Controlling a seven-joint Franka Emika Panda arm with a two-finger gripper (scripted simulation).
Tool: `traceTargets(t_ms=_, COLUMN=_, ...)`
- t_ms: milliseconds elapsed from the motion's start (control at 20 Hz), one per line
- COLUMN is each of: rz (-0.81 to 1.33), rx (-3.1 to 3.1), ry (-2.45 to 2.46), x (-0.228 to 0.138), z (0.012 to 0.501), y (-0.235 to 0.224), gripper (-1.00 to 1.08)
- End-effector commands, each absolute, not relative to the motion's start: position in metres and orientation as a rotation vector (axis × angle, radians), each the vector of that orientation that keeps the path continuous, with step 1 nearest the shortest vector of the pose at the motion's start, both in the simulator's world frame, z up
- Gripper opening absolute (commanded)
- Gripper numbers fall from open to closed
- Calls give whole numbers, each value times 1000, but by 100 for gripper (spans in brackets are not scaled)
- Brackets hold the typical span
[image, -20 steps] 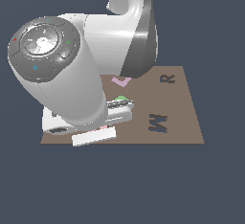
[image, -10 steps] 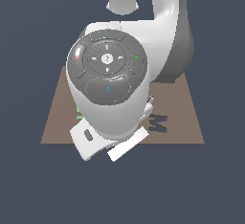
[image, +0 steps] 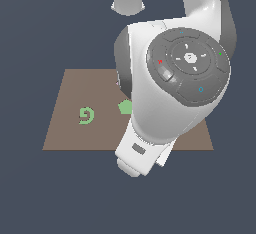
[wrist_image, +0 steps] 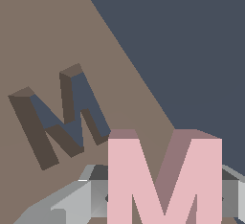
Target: Insert a designated object into the corresponding slot on a board.
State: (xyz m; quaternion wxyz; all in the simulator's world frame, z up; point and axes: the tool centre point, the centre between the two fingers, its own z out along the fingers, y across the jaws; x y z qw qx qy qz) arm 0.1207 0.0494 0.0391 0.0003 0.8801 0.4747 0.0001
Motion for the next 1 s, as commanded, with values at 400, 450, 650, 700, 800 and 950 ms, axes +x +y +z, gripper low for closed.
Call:
traceTargets(t_ms=400, rz=0, rx=2488, ry=1917, x=99, z=40, y=99, gripper=-100)
traceTargets(t_ms=450, rz=0, rx=2468, ry=1943, x=97, z=41, y=102, gripper=-100)
traceTargets(t_ms=650, rz=-1, rx=2408, ry=2017, x=91, z=41, y=110, gripper=-100)
traceTargets(t_ms=700, rz=-1, rx=2398, ry=2029, x=89, z=41, y=111, gripper=-100)
traceTargets(t_ms=800, rz=-1, rx=2383, ry=2046, x=88, z=41, y=113, gripper=-100)
traceTargets(t_ms=950, rz=-1, rx=2376, ry=2055, x=87, z=41, y=114, gripper=-100)
